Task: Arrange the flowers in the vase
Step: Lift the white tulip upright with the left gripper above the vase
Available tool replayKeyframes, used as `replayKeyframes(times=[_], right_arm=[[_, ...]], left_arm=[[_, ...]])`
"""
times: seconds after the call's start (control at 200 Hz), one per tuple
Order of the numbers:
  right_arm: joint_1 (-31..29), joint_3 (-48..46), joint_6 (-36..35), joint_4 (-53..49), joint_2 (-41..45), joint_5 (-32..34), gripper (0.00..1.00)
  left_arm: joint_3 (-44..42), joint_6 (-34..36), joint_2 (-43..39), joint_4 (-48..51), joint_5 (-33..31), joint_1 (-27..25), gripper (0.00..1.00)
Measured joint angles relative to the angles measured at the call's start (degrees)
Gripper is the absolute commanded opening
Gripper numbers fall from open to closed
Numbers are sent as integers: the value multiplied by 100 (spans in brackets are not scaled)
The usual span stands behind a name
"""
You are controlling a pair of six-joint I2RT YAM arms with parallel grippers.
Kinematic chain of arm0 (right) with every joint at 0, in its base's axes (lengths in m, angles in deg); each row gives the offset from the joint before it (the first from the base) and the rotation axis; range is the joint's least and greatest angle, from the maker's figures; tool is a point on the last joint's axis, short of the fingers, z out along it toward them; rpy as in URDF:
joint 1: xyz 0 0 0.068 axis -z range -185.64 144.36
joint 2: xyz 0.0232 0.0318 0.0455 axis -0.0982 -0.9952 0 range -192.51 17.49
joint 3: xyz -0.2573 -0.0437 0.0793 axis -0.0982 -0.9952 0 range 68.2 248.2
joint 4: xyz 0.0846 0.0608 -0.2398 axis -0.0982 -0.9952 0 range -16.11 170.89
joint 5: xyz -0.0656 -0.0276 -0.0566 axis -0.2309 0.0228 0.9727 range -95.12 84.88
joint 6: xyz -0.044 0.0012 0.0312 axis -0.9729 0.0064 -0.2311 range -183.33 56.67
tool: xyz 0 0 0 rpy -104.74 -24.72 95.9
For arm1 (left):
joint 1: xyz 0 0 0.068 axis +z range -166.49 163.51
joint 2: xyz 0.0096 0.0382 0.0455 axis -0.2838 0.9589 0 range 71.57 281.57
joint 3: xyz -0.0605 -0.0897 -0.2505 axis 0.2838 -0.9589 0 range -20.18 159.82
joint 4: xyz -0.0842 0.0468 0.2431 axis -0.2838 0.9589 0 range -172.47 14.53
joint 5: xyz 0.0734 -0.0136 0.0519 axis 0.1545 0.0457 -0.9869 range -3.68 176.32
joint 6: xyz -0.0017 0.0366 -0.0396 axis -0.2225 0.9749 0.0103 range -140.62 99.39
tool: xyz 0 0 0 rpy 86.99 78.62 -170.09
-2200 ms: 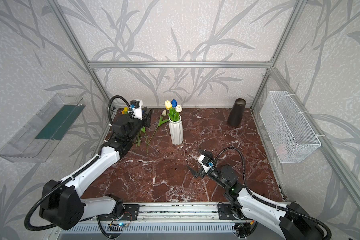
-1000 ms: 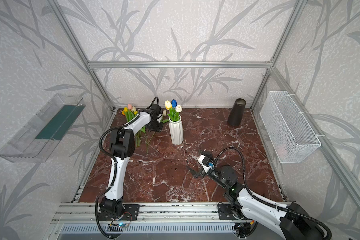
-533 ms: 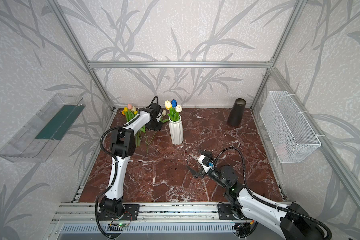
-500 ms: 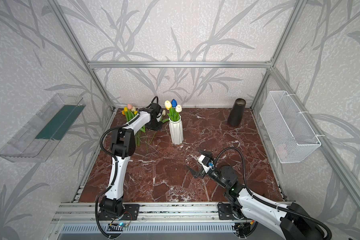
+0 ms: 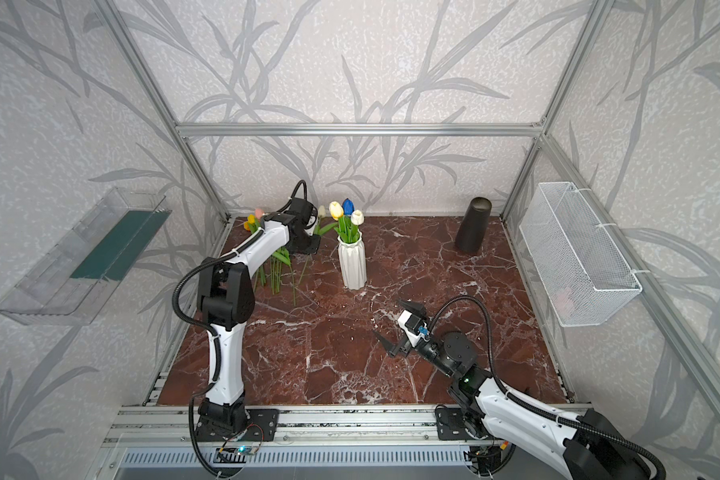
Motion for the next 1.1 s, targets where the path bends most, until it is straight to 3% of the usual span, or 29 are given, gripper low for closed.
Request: replayKeyframes(times=[0.125,0.235,0.42,0.605,0.795,1.1], right_arm=[[0,0,0,0,0,0,100],[0,0,0,0,2,4,100],[0,0,-2,-11,4,9,100],[0,0,-2,-9,-20,9,100],[0,0,0,9,-140,9,100],[0,0,2,66,-175,-9,100]], left_arm=[[-662,-114,-761,-601,0,0,0],[-1976,-326,-1792,-1602,0,-4,0],[-5071,-481,-4400,-4634,-68,-308,0],[-6212,-227,-5766,-7055,682,-846,0],[-6054,-184,-5707,-8194,1718,-1244,0],[-4892,-111,-4022,-8693,2105,-1539,0]])
